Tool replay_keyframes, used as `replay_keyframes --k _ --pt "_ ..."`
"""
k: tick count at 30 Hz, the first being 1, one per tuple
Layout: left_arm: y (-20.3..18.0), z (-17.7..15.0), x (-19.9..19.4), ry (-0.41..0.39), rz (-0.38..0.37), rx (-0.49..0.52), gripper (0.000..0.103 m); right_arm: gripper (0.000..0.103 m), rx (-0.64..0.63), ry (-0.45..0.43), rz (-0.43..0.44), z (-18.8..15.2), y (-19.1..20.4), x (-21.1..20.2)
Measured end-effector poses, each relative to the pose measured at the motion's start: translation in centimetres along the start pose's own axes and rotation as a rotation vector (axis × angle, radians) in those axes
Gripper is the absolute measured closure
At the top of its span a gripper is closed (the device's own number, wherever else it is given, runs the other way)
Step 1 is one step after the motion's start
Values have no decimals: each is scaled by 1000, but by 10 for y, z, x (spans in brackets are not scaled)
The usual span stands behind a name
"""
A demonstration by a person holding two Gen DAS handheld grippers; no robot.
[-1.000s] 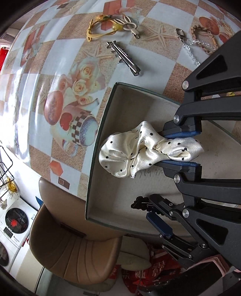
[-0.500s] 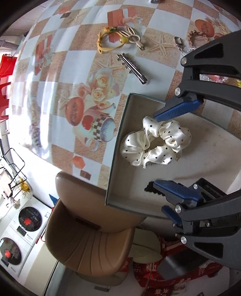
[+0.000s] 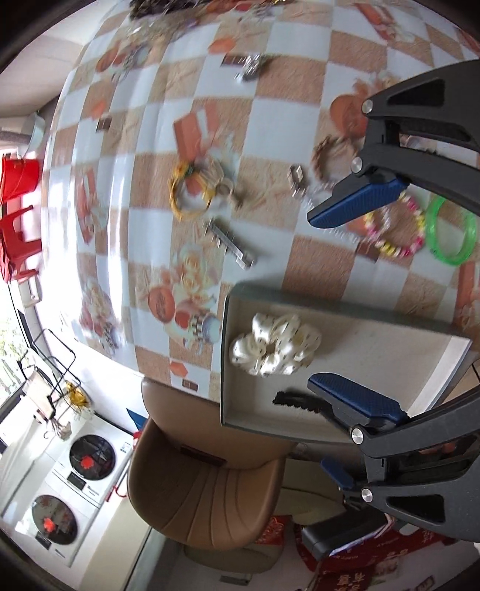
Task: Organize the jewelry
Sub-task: 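Move both grippers back over the remaining jewelry on the table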
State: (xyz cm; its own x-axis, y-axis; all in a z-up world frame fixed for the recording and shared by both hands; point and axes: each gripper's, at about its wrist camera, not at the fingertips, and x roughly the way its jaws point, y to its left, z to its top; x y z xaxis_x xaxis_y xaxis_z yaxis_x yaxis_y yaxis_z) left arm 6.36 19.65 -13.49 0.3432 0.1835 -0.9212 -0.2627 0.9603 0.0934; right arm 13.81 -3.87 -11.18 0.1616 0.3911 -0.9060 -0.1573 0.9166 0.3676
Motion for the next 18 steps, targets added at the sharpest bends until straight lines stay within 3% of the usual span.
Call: replay_keyframes --k 1,2,9,18 --pt "-4 -2 -5 4 -8 6 0 17 8 -4 -7 -5 -8 -7" --pt "-9 -5 -10 8 -16 10 0 8 12 -8 -13 -10 -14 -11" --pt "-48 -37 -40 43 -73 83 0 8 54 23 -76 -46 -59 -42" --pt "-102 -75 -59 117 -180 175 0 8 159 88 -149 -85 -112 -50"
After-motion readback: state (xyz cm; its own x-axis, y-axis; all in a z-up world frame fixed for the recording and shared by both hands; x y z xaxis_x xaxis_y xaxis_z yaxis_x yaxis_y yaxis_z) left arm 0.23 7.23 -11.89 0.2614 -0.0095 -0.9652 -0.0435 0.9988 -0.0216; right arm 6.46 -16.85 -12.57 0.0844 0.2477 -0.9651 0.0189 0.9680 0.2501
